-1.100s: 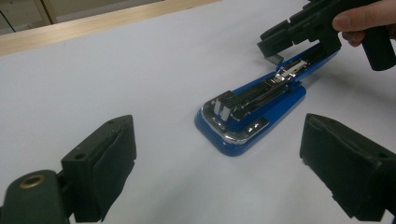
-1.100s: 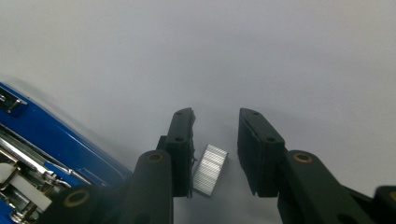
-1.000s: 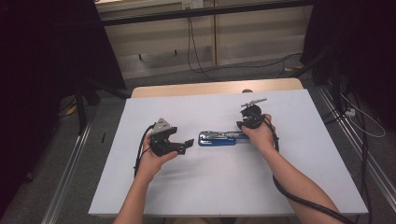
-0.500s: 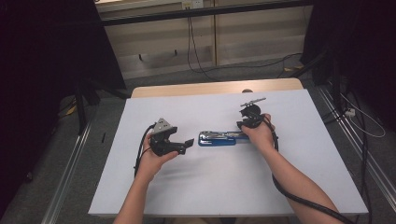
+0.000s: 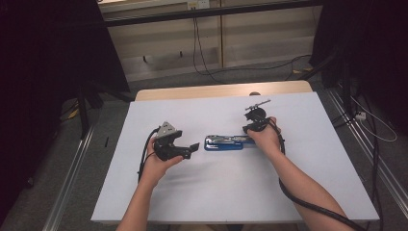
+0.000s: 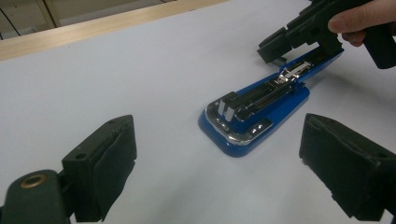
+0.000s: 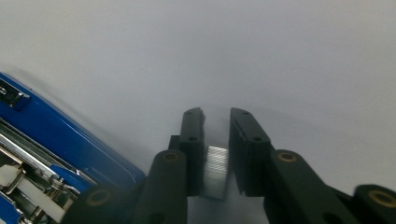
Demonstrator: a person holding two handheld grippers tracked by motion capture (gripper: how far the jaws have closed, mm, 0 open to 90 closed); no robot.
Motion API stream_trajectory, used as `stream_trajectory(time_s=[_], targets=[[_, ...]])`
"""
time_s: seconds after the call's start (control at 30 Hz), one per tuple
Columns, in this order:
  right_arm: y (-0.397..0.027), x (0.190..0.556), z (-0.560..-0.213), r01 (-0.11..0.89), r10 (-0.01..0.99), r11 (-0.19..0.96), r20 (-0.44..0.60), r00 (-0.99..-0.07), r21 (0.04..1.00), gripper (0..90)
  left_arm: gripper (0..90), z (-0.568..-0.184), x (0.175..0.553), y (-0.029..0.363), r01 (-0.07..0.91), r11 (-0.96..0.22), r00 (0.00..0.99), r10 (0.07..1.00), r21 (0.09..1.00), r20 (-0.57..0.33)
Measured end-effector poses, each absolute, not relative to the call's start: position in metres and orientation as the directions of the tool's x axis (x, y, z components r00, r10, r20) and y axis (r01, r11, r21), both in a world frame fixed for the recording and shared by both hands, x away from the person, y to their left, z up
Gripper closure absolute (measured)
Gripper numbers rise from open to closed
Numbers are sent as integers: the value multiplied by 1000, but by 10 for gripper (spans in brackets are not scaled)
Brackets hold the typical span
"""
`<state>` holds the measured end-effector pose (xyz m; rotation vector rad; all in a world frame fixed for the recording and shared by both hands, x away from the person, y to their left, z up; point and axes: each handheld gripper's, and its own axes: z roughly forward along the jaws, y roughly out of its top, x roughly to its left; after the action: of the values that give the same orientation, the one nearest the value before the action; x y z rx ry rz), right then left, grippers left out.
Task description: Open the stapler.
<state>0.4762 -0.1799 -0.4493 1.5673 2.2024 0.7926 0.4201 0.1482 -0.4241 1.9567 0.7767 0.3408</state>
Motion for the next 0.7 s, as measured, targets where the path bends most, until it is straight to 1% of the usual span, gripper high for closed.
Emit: stream_trajectory(time_s=[0.17, 0.7], targets=[[-179, 478, -449, 750, 930, 266, 45, -365, 606, 805, 113, -424, 420, 148, 375, -330, 758, 647, 866, -82], [-176, 482, -446, 711, 919, 264, 54, -391, 651, 806, 113, -424, 421, 148, 373, -332, 759, 646, 867, -79]])
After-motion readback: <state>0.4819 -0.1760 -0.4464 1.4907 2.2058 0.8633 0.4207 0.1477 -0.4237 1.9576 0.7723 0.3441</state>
